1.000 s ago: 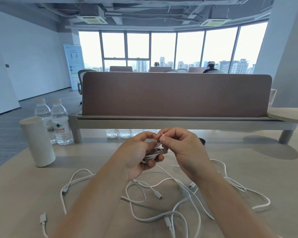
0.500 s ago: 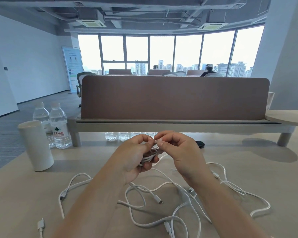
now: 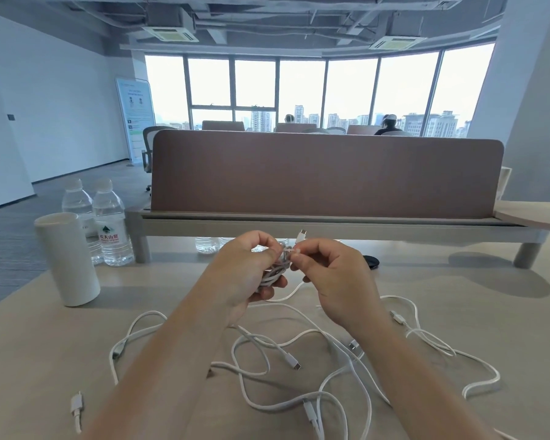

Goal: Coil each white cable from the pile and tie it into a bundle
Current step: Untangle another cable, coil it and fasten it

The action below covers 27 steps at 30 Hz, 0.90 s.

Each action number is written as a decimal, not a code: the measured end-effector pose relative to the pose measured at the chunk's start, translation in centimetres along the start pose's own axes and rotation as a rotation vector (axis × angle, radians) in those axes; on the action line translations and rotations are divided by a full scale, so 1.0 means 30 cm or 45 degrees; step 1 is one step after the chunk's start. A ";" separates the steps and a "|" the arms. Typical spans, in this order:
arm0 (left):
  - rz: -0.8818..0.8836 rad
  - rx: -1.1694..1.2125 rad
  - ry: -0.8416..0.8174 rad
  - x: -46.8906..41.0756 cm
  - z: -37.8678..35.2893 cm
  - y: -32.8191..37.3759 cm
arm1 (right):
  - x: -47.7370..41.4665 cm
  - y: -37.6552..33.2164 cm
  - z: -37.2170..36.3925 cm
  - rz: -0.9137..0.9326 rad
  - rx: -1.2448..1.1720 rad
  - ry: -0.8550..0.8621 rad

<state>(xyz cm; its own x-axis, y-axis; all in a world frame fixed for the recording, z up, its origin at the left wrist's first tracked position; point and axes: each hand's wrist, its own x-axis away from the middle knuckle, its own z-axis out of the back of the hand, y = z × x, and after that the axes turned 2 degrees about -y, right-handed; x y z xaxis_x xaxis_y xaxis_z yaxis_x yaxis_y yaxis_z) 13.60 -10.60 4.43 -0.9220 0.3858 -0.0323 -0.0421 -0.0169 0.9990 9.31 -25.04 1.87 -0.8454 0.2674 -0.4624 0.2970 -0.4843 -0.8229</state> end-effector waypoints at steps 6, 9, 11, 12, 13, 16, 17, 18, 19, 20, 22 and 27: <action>-0.009 -0.064 0.016 0.002 0.000 0.002 | 0.001 0.001 0.005 0.014 0.019 -0.020; -0.016 -0.092 0.021 0.000 0.000 0.001 | 0.003 -0.004 0.005 0.016 0.007 0.003; -0.016 -0.087 0.017 0.001 0.000 0.002 | 0.002 -0.003 0.005 0.017 0.025 -0.007; -0.017 -0.089 0.017 0.001 0.001 0.003 | 0.002 -0.003 0.004 0.020 0.040 -0.016; -0.017 -0.094 0.019 0.003 0.002 0.004 | 0.001 -0.001 0.003 0.020 0.050 -0.020; -0.019 -0.103 0.018 0.004 0.003 0.004 | 0.000 -0.002 0.005 0.012 0.034 -0.021; -0.020 -0.102 0.013 0.004 0.003 0.004 | 0.001 -0.004 0.006 0.011 0.026 -0.024; -0.021 -0.102 0.010 0.002 0.003 0.003 | 0.002 -0.006 0.007 0.011 0.022 -0.029; -0.021 -0.104 0.009 0.002 0.004 0.003 | 0.003 -0.008 0.008 0.010 0.022 -0.032; -0.021 -0.111 0.012 0.002 0.004 0.002 | 0.004 -0.009 0.008 0.011 0.026 -0.033; -0.022 -0.136 0.017 0.002 0.003 0.002 | 0.005 -0.007 0.008 0.009 0.039 -0.035; -0.037 -0.184 0.023 0.010 0.004 0.008 | 0.004 -0.002 0.004 0.001 0.081 -0.045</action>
<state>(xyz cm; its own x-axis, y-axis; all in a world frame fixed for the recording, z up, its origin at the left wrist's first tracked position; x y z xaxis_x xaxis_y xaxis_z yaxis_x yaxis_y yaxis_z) 13.37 -10.39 4.65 -0.9264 0.3713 -0.0627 -0.1224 -0.1393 0.9827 9.15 -25.09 1.90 -0.8607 0.2374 -0.4503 0.2700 -0.5370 -0.7992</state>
